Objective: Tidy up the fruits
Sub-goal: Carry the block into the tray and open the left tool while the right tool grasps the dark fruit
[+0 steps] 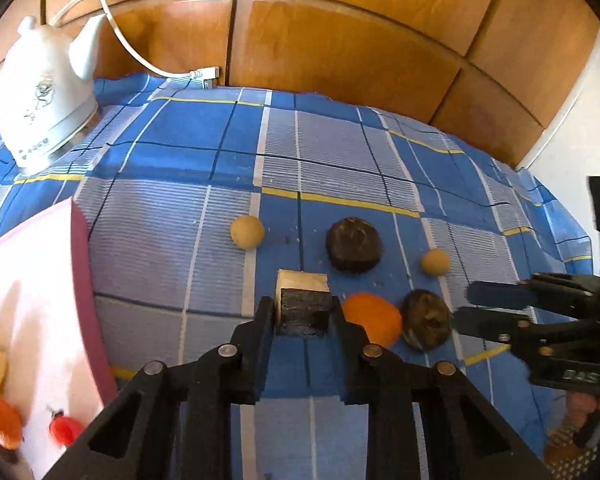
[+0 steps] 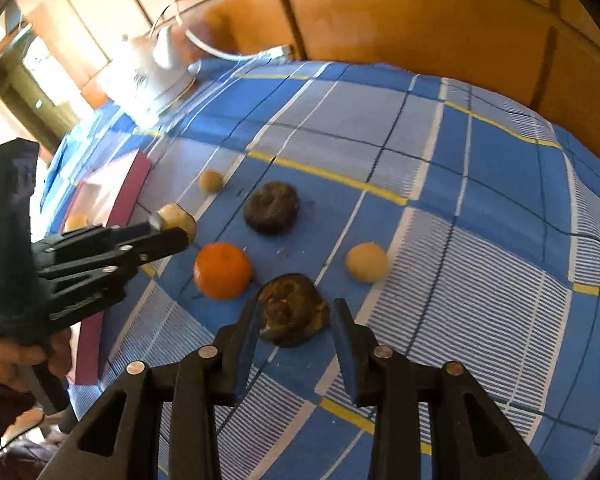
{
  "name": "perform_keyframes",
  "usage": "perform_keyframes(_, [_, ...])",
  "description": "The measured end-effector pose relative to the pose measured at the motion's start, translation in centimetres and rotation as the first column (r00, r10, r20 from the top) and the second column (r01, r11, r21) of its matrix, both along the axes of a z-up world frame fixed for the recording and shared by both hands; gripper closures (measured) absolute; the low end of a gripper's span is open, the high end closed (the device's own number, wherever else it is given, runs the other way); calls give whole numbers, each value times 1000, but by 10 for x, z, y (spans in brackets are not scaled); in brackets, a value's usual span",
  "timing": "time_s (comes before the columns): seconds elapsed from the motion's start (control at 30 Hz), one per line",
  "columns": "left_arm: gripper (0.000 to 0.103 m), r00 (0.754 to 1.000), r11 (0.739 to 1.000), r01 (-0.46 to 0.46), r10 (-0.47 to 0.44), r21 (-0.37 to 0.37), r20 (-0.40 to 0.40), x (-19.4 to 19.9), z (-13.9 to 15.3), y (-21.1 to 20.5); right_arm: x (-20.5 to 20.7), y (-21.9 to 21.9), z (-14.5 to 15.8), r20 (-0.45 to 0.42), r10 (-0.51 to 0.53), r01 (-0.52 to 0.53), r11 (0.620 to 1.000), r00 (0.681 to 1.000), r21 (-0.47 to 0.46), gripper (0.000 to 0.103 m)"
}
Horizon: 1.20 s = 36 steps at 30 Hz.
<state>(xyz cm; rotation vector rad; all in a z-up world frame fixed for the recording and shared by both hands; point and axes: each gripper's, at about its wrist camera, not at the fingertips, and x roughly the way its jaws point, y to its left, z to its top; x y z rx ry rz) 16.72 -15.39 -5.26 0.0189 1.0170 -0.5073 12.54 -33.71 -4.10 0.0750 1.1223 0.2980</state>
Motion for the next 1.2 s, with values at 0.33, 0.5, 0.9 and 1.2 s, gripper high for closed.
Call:
perform_keyframes(0.33, [77, 1000, 1000, -4, 4, 2, -31, -36, -8, 15, 2, 12, -18, -36, 65, -67, 996, 997, -54, 45])
perform_keyframes(0.5, [77, 1000, 1000, 7, -7, -7, -21, -54, -5, 19, 4, 21, -29, -35, 89, -92, 989, 995, -115, 45])
perform_keyframes(0.9, [77, 1000, 998, -11, 13, -67, 22, -80, 23, 48, 6, 24, -34, -9, 79, -80, 985, 997, -154, 49])
perform_keyframes(1.2, [77, 975, 970, -214, 220, -116, 42, -68, 46, 132, 7, 21, -33, -19, 61, -63, 987, 998, -148, 49])
